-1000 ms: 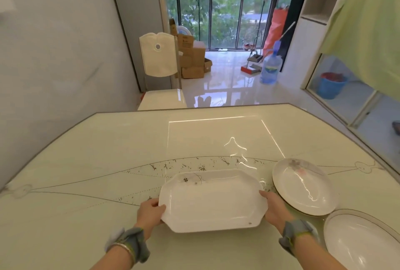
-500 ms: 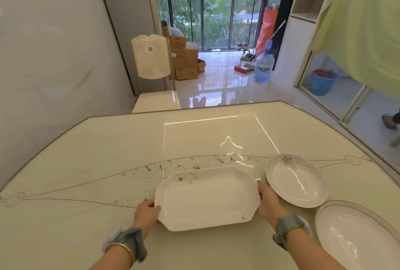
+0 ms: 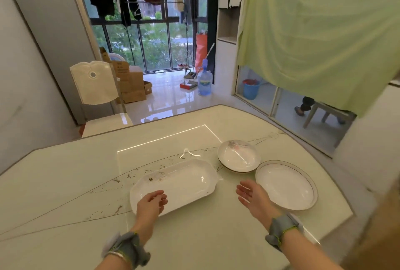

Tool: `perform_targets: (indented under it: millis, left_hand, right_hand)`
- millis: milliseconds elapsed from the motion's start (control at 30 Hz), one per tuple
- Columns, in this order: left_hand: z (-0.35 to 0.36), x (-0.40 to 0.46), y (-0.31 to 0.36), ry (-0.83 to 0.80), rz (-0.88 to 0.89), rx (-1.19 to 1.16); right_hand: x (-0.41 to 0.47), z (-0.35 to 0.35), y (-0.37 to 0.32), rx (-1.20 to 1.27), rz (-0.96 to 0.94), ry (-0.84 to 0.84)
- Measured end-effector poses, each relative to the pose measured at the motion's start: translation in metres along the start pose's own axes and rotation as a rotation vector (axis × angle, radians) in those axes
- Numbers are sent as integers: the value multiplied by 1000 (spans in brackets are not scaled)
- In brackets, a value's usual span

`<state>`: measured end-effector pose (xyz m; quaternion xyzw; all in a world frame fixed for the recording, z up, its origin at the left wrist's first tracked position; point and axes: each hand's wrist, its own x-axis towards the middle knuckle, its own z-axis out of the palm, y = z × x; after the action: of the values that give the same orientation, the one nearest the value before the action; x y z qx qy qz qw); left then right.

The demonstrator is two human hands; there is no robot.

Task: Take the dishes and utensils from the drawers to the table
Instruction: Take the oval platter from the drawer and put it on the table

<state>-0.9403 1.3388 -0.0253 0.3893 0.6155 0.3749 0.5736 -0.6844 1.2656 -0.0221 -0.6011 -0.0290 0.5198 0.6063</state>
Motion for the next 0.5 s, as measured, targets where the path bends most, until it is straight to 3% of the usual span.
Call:
perform_targets:
  millis: [233,300,500]
  left_hand:
    - [57,-97,-2,-440,-27,-73]
    - [94,-144,-10,-616,-38,-22]
    - [149,-216,-26,-837,-28,31]
  right_hand:
    - [-121,-88,0,178,-130,25]
    - [-165,-144,0,268,-212,123]
    - [-237,-219,1,343,-289,218]
